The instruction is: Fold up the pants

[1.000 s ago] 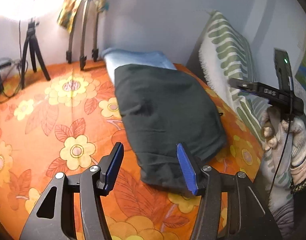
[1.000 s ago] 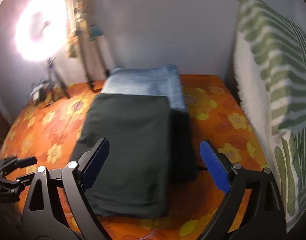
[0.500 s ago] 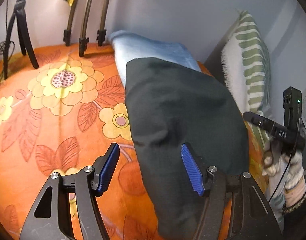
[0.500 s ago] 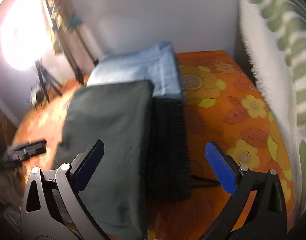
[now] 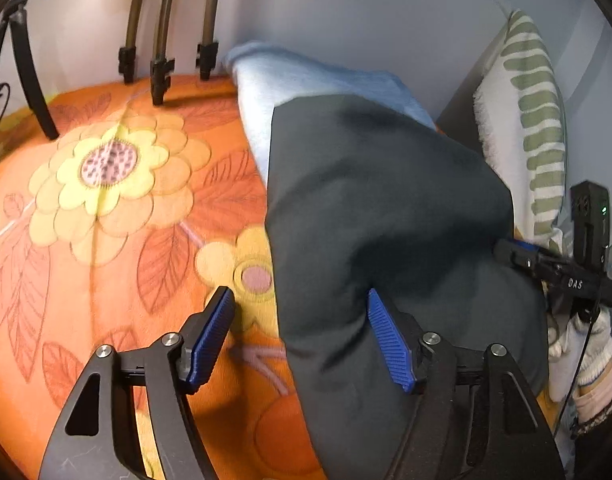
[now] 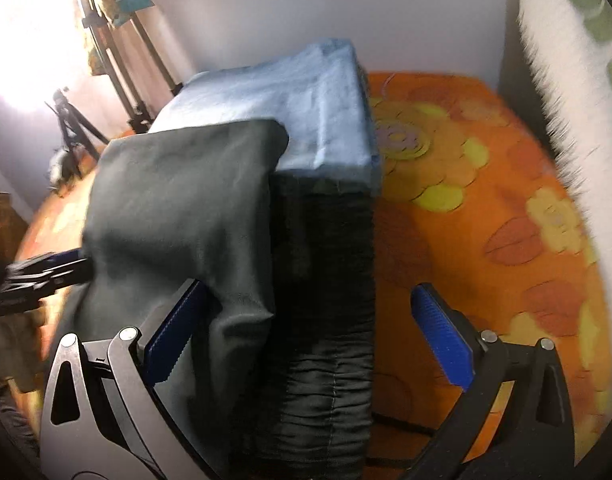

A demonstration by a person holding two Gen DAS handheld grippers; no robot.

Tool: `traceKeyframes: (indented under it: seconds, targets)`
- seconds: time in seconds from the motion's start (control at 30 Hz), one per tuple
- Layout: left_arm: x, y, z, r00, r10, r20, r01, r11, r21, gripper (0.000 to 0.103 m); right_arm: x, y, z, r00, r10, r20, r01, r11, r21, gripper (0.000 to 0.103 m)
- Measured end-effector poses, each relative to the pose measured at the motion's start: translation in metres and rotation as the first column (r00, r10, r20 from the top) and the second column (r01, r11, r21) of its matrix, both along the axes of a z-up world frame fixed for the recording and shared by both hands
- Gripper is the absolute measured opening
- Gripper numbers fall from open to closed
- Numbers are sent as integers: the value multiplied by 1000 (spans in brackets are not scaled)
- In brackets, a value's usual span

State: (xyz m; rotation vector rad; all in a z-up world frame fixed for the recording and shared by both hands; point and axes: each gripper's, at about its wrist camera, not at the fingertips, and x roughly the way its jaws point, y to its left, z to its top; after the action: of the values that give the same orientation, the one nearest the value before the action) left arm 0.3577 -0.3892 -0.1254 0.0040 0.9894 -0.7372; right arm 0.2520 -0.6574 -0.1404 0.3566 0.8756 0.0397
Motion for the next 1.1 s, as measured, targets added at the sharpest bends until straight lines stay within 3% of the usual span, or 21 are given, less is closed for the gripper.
traceKeyframes:
  seconds: [0.1, 0.23, 0.3, 0.33, 0.37, 0.43, 0.47, 0.53, 0.63, 0.67, 0.7, 0.87, 1.1]
  targets:
    - [6, -1, -1, 1000, -1, -10, 1, 1000, -27, 70, 0, -4, -6, 1000, 27, 6, -27, 998, 59, 103]
    - [11, -7, -1, 1000, 0, -12, 0, 999, -51, 71, 6, 6, -7, 997, 73, 14, -73, 996, 49, 99]
    - [11, -8, -1, 1000, 1, -10, -2, 998, -59, 71, 6, 10, -6, 995, 99, 29, -101, 992, 74, 85]
    - [10, -9, -1, 1000, 0, -13, -1, 998, -66, 70, 7, 12, -6, 995, 94, 27, -96, 993, 71, 85]
    - [9, -11, -1, 1000, -8, -20, 7, 997, -72, 66, 7, 13, -6, 995, 92, 24, -94, 993, 66, 84]
    - [7, -14, -2, 999, -22, -34, 20, 997, -75, 48, 6, 11, -7, 996, 87, 23, -89, 993, 80, 79]
    - [6, -17, -2, 999, -23, -34, 20, 997, -69, 46, 5, 10, -7, 997, 79, 20, -80, 992, 92, 76]
    - [1, -20, -1, 999, -17, -35, 15, 998, -64, 34, 2, 9, -5, 998, 63, 13, -64, 992, 106, 68]
    - [-7, -22, 6, 1000, -8, -2, 8, 998, -67, 21, -7, 13, 9, 998, 47, 35, -49, 997, 64, 42]
    - [-9, -22, 7, 1000, -11, 9, 11, 998, -68, 20, -9, 14, 15, 998, 37, 45, -40, 997, 63, 26]
    - [-12, -23, 9, 1000, -11, 20, 12, 998, -65, 19, -11, 16, 19, 998, 29, 51, -32, 998, 62, 22]
    - [-22, -22, 26, 996, -14, 87, 18, 999, -49, 16, -12, 36, 28, 999, 12, 47, -10, 999, -48, 18]
    - [-37, -19, 56, 983, -48, 178, 58, 997, -50, 16, -24, 52, 53, 997, 6, 82, 4, 993, -117, 16]
